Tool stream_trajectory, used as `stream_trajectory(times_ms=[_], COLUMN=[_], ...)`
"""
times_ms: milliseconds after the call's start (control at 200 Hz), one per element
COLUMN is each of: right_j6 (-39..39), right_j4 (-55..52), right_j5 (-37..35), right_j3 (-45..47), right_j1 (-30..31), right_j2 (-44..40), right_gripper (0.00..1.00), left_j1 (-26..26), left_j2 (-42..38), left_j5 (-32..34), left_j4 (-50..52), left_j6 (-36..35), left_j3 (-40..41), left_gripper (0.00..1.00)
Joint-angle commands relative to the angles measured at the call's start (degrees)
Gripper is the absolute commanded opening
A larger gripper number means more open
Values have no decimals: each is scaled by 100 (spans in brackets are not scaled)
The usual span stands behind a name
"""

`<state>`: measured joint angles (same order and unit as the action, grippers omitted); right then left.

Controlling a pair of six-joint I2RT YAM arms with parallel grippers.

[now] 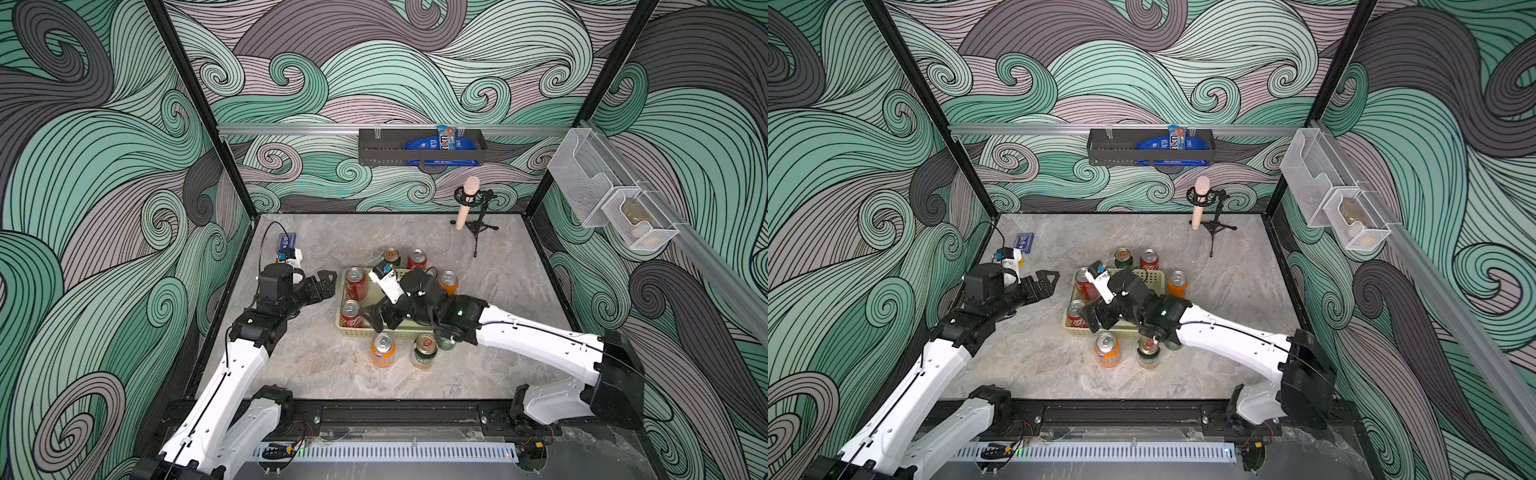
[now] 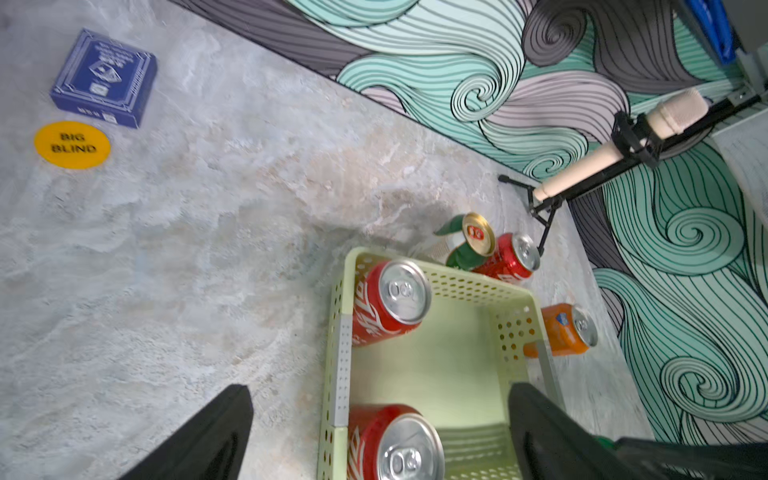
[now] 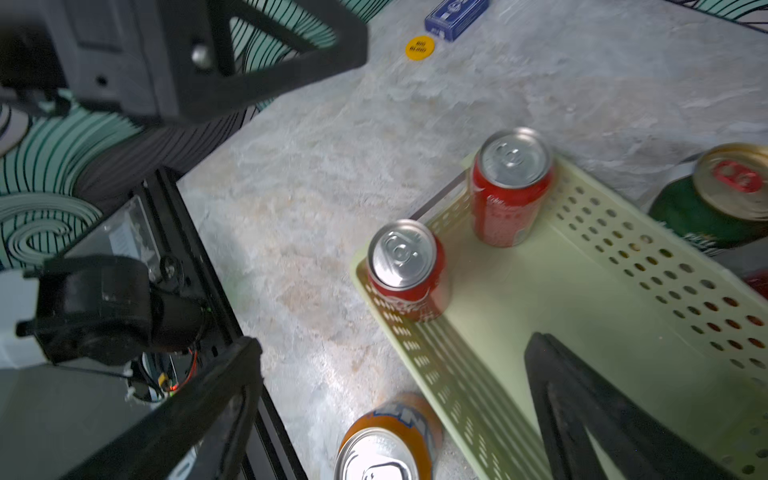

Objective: Take out the drinks from the basket
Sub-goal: Place the drink at the center of the board, then pick up the drink from the basket.

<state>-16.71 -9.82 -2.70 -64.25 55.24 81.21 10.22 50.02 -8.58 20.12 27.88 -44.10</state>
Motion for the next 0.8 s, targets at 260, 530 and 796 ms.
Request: stream_trajectory(times_ms=[260,530,796], right_j6=[-555,-739,-826], right_j4=[-538,-558,-574], right_j5=[-130,-344,-452], right_j3=[-1480,-2345,-2998], right_j1=[-597,-713,-708], right_j2=[1608,2860,3651], right_gripper=[95,93,92], left_j1=[-527,-1032,-1393], left_j2=[736,504,755], left_j5=[52,110,-681], left_j4=[-224,-348,-512], left_j6=[-152,-30,-97], left_j3=[-254,-90,-56], left_gripper=[99,99,99])
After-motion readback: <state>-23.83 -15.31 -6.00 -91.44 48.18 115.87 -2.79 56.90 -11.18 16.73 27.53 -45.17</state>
